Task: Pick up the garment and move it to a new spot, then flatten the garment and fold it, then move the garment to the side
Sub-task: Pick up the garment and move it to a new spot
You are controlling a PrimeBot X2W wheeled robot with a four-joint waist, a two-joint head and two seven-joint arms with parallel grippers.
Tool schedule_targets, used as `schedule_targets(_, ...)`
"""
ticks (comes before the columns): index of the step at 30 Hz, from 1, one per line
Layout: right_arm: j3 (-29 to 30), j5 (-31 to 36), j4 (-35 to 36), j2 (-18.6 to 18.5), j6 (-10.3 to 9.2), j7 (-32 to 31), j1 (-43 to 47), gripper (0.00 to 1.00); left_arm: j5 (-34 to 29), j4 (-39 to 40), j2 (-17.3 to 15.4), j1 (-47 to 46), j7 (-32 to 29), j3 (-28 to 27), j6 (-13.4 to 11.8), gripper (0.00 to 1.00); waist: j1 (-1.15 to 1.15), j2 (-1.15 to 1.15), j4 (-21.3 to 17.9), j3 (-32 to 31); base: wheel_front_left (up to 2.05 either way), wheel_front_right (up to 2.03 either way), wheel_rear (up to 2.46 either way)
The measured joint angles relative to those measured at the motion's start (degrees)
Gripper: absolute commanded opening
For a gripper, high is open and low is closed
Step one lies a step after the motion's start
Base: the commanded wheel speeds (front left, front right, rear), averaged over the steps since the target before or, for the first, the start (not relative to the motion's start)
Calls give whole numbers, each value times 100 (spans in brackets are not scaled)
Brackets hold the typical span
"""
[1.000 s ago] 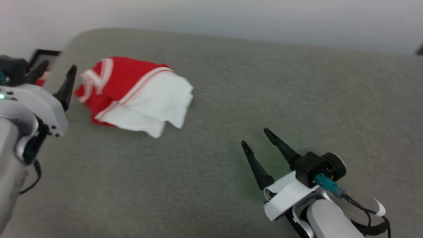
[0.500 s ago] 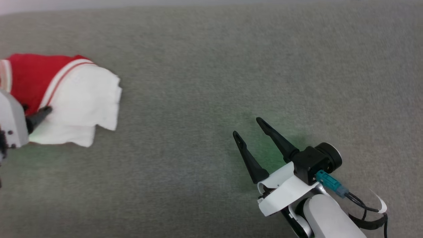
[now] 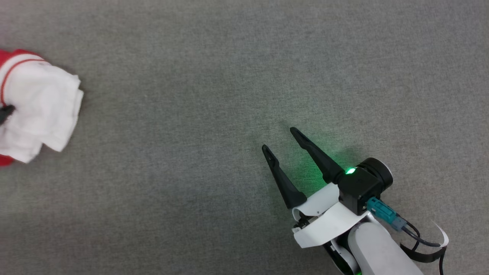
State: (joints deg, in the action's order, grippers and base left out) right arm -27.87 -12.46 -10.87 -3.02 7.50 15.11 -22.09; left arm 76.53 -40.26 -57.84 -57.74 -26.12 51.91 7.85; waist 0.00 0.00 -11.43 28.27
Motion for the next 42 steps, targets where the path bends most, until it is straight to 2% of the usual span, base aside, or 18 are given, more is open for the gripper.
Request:
schedule_targets(1, 0, 0, 27, -1, 0, 1, -8, 100, 32, -13, -19, -26, 0, 12, 1, 100, 0, 0, -25, 44, 0, 0, 0)
schedule_targets(2, 1, 1, 46, -1, 0, 0, -21, 100, 65, -26, -36, -61, 0, 29, 4, 95, 0, 0, -46, 85, 0, 0, 0)
schedule_targets(3, 0, 3, 71, -2, 0, 0, -41, 100, 90, -30, -52, -90, 1, 43, 4, 54, 0, 0, -65, 122, 0, 0, 0)
schedule_targets(4, -4, 11, 96, -1, 0, 0, -63, 100, 118, -31, -67, -110, 12, 60, 4, 36, 0, 0, -81, 152, 0, 0, 0)
schedule_targets(5, -11, 34, 116, -1, 0, 0, -75, 100, 126, -32, -75, -129, 30, 76, 4, 13, 0, 0, -93, 173, 0, 0, 0)
schedule_targets(6, -18, 45, 127, -1, 0, 0, -77, 100, 157, -41, -76, -148, 58, 99, 4, 0, 0, 0, -99, 179, 0, 0, 0)
schedule_targets(18, 123, -47, -37, 4, 0, 1, 36, 100, -8, -55, 218, -119, 1159, 570, -66, 0, 0, 0, 33, -335, 0, 0, 0)
schedule_targets(23, 279, -130, -137, 1, 0, 0, 322, 100, -30, 493, 525, -121, 1739, 761, -30, 0, 0, 0, 140, -713, 0, 0, 0)
schedule_targets(29, 506, -220, -111, 7, 0, 0, 558, 100, -30, 1421, 494, -249, 2129, 981, -35, 0, 0, 0, 248, -1153, 0, 0, 0)
schedule_targets(35, 705, -396, 54, 8, 0, 1, 770, 100, -112, 2609, 624, -599, 2095, 1369, -35, 0, 0, 0, 200, -1398, 0, 0, 0)
schedule_targets(39, 823, -530, 182, 4, 0, 1, 894, 100, -232, 3205, 868, -841, 1886, 1719, -34, 0, 0, 0, 35, -1410, 0, 0, 0)
schedule_targets(42, 924, -645, 310, 4, 0, 1, 950, 100, -263, 3349, 1098, -944, 1712, 1906, -34, 0, 0, 0, -136, -1366, 0, 0, 0)
